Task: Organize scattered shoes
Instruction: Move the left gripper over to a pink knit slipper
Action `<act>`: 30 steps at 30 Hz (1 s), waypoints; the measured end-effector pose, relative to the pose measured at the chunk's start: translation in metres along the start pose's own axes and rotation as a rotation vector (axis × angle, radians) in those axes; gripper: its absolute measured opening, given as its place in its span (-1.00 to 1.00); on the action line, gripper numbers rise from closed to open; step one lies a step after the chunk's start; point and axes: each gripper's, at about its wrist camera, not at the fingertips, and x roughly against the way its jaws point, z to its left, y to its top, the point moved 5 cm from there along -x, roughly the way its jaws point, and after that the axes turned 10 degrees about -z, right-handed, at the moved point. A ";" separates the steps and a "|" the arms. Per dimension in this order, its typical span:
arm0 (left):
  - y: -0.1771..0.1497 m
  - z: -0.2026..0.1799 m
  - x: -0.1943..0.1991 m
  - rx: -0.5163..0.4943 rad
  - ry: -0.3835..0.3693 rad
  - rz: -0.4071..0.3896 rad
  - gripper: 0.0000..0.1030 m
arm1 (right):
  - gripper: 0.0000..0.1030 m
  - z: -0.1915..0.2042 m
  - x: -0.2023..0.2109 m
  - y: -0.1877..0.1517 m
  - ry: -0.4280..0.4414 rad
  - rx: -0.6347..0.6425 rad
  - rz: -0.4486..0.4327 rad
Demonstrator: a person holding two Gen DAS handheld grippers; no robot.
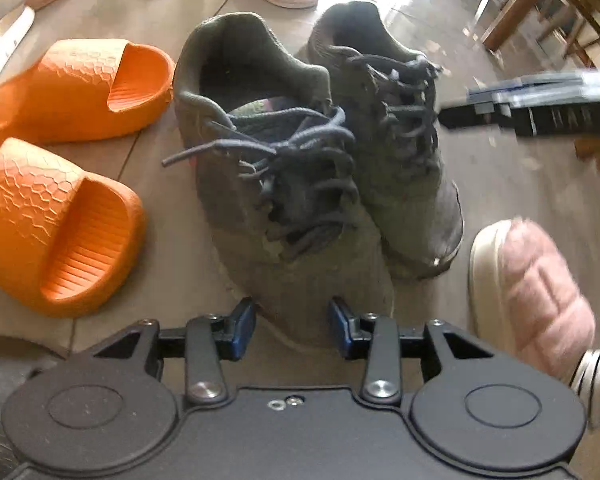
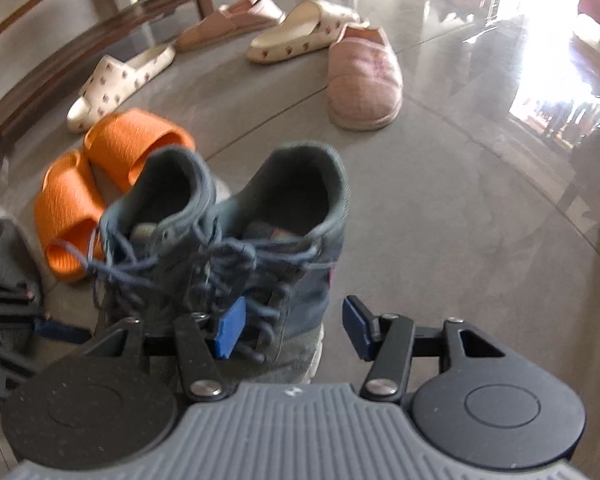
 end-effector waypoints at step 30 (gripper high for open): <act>0.092 0.005 0.046 0.053 -0.048 -0.360 -0.23 | 0.18 -0.034 0.003 0.042 -0.136 -0.012 -0.079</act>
